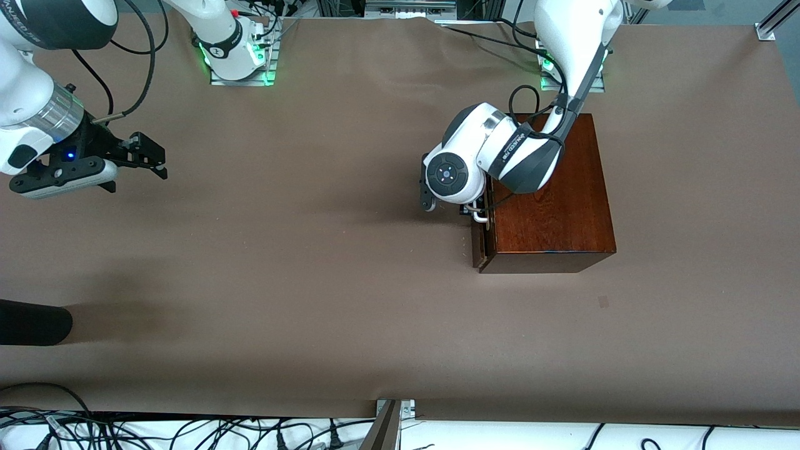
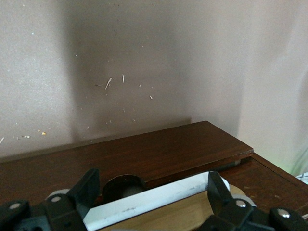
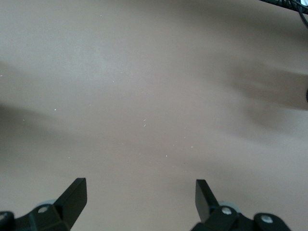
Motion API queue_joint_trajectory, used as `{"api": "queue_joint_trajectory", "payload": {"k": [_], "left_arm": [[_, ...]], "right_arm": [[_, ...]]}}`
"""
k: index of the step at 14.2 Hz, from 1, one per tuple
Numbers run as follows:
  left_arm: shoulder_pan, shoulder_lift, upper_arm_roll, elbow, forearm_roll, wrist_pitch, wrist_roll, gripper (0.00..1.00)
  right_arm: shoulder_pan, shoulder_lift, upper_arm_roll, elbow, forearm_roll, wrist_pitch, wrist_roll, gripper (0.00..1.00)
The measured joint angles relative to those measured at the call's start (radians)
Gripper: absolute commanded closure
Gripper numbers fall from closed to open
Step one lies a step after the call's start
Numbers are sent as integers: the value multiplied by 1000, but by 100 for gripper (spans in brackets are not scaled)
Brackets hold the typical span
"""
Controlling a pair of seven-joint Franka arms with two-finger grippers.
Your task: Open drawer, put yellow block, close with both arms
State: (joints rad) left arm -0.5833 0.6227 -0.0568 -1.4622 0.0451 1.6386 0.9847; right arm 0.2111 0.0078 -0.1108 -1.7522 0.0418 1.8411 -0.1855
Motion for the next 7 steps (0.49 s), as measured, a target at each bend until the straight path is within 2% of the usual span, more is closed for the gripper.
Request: {"api": "queue_joint_trajectory", "payload": {"k": [3, 7], "left_arm": [[4, -34, 9, 30, -46, 6, -25, 0], [14, -108, 28, 127, -91, -3, -30, 0]], "right_arm": [[0, 0, 0, 0, 0, 0, 0, 0], [0, 0, -6, 0, -1, -2, 1, 0]]}}
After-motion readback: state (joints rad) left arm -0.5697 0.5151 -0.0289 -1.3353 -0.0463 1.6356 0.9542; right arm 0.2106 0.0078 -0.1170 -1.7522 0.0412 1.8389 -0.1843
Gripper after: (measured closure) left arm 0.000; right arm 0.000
